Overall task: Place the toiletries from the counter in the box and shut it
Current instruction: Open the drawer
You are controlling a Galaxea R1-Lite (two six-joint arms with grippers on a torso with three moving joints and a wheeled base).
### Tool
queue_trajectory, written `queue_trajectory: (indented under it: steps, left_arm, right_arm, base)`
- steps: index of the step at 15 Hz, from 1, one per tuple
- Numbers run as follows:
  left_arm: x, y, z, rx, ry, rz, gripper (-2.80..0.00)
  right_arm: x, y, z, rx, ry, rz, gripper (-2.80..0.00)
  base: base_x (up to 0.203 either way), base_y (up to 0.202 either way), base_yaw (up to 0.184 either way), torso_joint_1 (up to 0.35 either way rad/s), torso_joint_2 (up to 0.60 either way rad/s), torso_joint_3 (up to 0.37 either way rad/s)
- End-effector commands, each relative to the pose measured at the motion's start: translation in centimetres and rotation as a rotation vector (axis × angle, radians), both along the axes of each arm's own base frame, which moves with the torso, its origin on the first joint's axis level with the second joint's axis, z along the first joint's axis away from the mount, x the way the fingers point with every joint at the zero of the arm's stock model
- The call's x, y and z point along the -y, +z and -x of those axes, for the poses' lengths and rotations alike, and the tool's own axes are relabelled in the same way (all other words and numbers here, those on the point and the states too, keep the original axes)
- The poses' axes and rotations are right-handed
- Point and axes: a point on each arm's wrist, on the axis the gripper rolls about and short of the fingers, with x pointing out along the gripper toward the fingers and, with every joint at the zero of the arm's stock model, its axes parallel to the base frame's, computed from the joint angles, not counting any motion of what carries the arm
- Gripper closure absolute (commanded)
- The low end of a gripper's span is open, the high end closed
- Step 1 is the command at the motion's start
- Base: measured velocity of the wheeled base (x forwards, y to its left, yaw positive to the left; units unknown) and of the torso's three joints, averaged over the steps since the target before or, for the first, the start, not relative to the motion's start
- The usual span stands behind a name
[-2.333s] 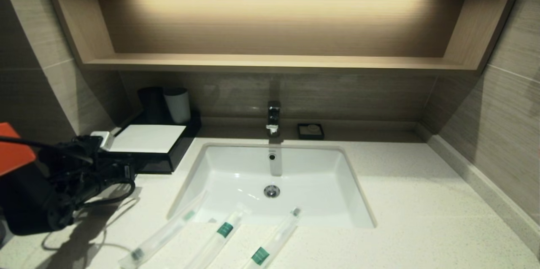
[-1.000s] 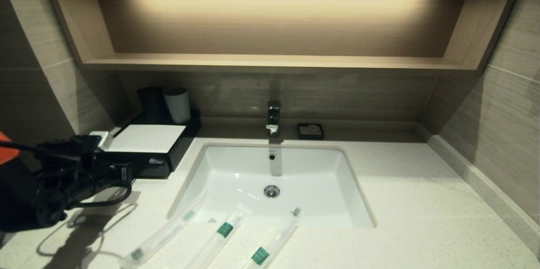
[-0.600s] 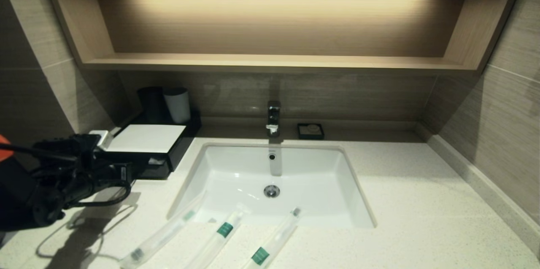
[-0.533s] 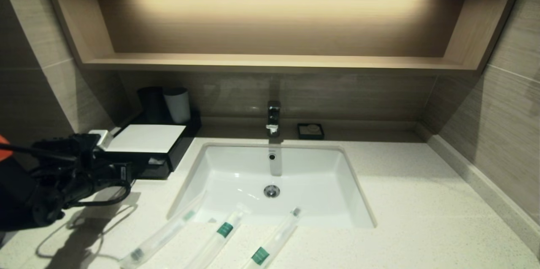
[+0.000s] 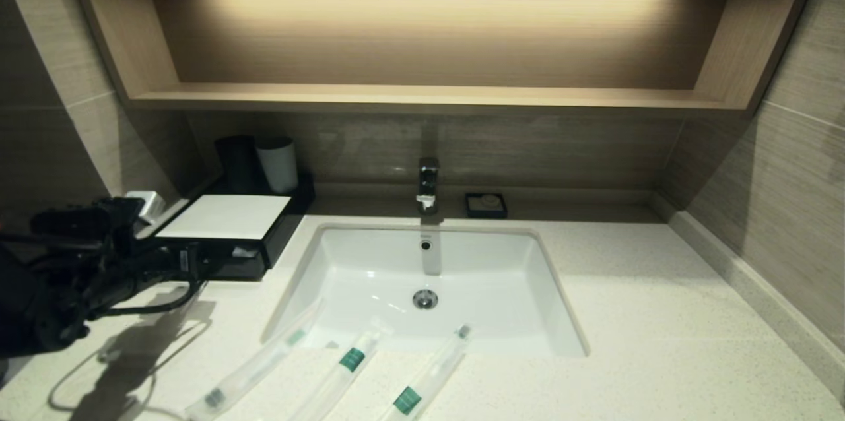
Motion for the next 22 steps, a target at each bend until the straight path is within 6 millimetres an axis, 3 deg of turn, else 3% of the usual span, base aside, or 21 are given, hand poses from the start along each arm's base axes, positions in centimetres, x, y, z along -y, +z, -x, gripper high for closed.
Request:
queue_trajectory:
  steps: [1, 6, 11, 12, 19, 22]
  left_arm:
    - [0.1, 2.3, 0.9, 0.062, 0.011, -0.017, 0.0]
    - [0.9, 8.1, 3.6, 0.101, 0.034, -0.032, 0.0]
    - [2.3, 13.2, 4.4, -0.098, 0.049, -0.017, 0.0]
    - [2.7, 13.3, 4.2, -0.136, 0.054, -0.025, 0.0]
    - [2.5, 7.8, -0.7, -0.323, 0.104, -0.047, 0.0]
    - [2.2, 6.6, -2.2, -0.344, 0.104, -0.044, 0.0]
  right_arm:
    - [0.0, 0.0, 0.0, 0.0, 0.0, 0.0, 0.0]
    - [0.0, 0.0, 0.0, 0.0, 0.0, 0.0, 0.0]
    - [0.0, 0.0, 0.0, 0.0, 0.0, -0.001, 0.0]
    - [0.0, 0.0, 0.0, 0.0, 0.0, 0.0, 0.0]
    - [0.0, 0.0, 0.0, 0.0, 0.0, 0.0, 0.0]
    - [0.0, 0.0, 0.0, 0.0, 0.0, 0.0, 0.0]
  base:
    - [0.0, 0.0, 0.0, 0.0, 0.0, 0.0]
    - [0.0, 0.0, 0.0, 0.0, 0.0, 0.0]
    - [0.0, 0.0, 0.0, 0.0, 0.0, 0.0]
    - [0.0, 0.0, 0.0, 0.0, 0.0, 0.0]
    - [0.0, 0.0, 0.0, 0.0, 0.0, 0.0]
    - [0.0, 0.0, 0.0, 0.0, 0.0, 0.0]
